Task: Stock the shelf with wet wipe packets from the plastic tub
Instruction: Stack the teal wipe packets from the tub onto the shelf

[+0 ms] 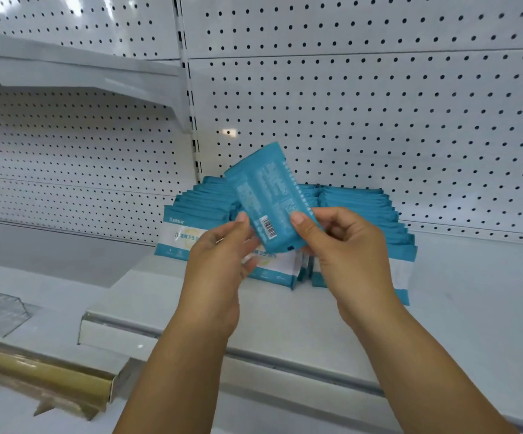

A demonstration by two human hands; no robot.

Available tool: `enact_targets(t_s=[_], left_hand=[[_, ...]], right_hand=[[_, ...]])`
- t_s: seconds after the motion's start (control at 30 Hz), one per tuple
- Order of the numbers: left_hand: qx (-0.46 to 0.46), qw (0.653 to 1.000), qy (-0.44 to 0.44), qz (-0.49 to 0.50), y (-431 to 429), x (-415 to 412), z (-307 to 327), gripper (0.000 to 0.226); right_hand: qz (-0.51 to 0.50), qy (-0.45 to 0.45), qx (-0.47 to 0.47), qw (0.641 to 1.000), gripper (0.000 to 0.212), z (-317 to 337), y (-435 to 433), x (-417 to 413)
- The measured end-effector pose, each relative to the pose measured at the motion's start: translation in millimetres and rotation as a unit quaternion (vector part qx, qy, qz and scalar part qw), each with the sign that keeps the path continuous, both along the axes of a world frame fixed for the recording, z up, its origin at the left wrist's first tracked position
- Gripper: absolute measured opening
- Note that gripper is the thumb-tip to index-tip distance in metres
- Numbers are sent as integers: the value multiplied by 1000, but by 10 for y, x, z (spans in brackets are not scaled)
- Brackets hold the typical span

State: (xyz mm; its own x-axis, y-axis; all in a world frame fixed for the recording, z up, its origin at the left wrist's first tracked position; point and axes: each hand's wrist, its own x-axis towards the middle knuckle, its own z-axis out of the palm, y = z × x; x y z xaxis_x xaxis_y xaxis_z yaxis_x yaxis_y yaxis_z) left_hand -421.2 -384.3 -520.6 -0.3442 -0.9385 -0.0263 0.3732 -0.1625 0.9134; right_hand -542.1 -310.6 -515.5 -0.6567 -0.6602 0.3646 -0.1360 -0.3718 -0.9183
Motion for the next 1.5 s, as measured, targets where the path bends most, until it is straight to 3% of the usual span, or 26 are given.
enact_targets(t_s=[0.13,0.27,0.47,0.63,0.83,0.93,1.03,1.2,1.3,1.5], left_hand=[[25,999,-2,-31,50,5,61,41],[28,992,75,-97,162,-20,122,41],[42,991,118,-46,150,-39,90,37],[43,990,131,-36,136,-56,62,33],[23,990,129,-49,130,-59,65,29],[14,992,111,-59,119,-70,42,30],[-2,995,91,-46,93,-41,22,29],[-68,994,35,80,-24,98,-33,35],[-89,991,19,99,-108,228,-75,28],[-104,978,-20,178,-357,455,-193,25]], right_hand=[[-74,83,-1,994,8,-22,62,-105],[-40,161,18,986,13,-76,76,-34],[12,255,21,967,27,-106,124,-4],[-16,217,19,976,21,-98,129,1],[-47,140,86,985,44,-103,50,-95],[0,79,112,991,31,-111,46,-89],[26,20,76,997,24,-107,33,-76],[-5,121,69,990,22,-165,-73,9],[3,175,70,982,27,-209,-131,114],[23,208,73,975,28,-253,-284,306]])
